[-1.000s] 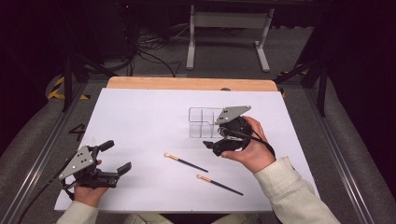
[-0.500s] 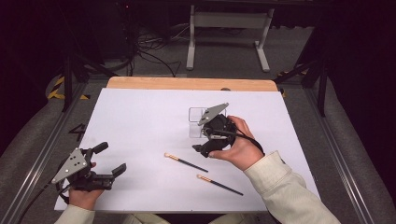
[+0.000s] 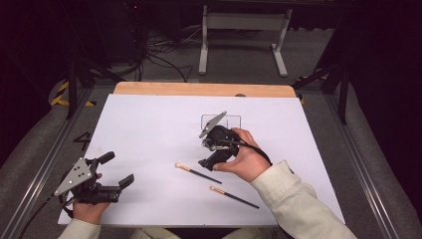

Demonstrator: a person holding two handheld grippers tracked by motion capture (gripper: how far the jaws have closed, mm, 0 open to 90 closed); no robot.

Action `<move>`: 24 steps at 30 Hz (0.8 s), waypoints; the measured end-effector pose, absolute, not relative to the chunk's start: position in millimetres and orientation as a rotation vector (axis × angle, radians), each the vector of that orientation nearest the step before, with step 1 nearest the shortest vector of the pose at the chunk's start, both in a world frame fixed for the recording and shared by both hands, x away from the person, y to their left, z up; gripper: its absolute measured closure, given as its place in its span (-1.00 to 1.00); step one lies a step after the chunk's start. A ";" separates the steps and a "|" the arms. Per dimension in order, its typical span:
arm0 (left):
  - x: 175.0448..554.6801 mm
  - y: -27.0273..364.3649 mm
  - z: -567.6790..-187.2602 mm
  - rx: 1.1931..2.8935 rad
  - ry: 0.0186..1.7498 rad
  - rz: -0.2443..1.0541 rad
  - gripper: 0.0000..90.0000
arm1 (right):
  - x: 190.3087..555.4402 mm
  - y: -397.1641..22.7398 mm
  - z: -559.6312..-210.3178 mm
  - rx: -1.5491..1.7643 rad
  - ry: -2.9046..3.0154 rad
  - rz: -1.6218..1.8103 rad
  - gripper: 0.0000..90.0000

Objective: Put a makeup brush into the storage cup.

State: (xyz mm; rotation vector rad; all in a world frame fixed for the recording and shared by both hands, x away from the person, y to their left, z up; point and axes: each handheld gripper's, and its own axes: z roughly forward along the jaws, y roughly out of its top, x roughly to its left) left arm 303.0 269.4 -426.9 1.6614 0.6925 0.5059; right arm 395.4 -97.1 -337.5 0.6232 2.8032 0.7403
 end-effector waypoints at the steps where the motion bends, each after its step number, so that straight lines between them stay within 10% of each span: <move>1: 303.2 269.6 -426.7 1.664 0.693 0.504 -0.97 | 395.8 -96.2 -339.0 0.631 2.809 0.736 -0.50; 24: 308.4 271.3 -426.5 1.639 0.719 0.488 -0.96 | 404.3 -78.4 -370.2 0.673 2.917 0.595 -0.19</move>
